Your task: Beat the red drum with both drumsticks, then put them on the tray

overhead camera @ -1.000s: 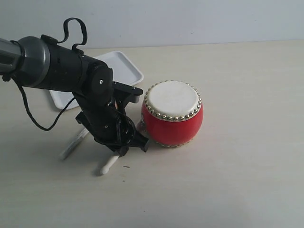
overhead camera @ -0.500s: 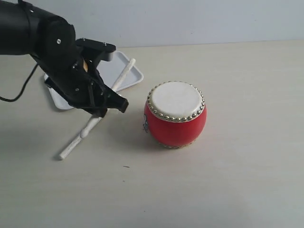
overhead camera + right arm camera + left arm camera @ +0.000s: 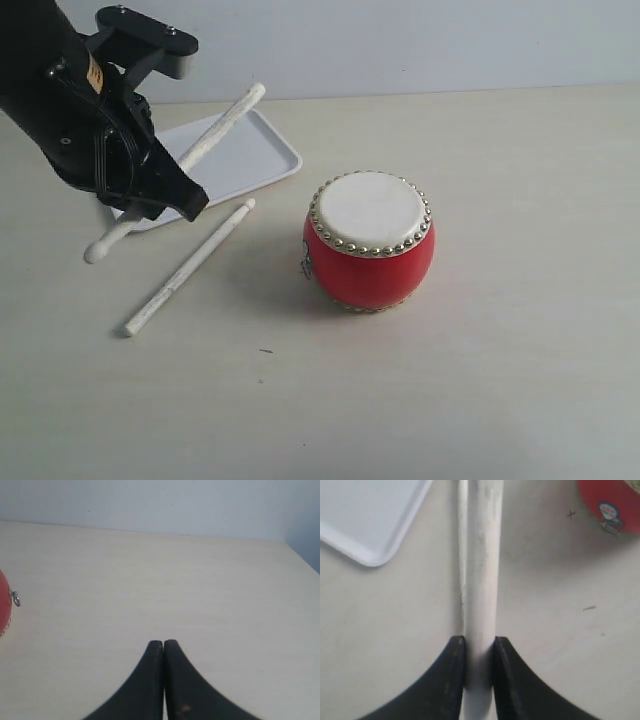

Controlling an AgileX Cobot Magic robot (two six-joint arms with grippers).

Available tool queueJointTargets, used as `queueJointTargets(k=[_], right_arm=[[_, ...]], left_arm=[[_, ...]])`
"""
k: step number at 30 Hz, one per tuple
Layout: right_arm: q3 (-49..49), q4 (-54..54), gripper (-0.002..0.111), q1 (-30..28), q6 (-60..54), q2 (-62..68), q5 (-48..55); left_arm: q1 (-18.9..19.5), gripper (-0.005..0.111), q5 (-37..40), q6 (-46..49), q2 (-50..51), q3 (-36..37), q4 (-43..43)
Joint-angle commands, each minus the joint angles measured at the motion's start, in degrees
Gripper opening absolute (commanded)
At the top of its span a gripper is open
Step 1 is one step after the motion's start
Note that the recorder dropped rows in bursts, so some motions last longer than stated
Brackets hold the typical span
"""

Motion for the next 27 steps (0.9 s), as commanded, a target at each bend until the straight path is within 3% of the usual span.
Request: queueJointTargets(k=[1,4,13,21,23,27], right_arm=[[0.10,0.54,0.000,0.36,-1.69,-0.26,-0.13],[0.10,-3.55,0.000,0.36,-7.62,-0.26,-1.94],[0.10,0.28,0.000,0.36,-7.44,-0.26,-26.10],[0.10,1.56,0.000,0.36,3.36,-0.26,-51.21],[-0.78,-2.88,0.000,0.36,11.47,-0.14,-52.74],[-9.02,-23.10,0.000,0.36,25.61,4.51,-50.48]], left_arm=[[-1.43,0.000,5.20,3.12,-0.97,0.10,0.20],[-2.10,0.000,7.55,4.13,-0.97,0.10,0.20],[-2.22,0.000,9.78,8.58,-0.97,0.10,-1.25],[-2.22,0.000,11.80,18.32,-0.97,0.10,-11.22],[-2.22,0.000,13.65,18.61,-0.97,0.10,-12.67],[-2.22,0.000,14.68,18.86,-0.97,0.10,-13.13]])
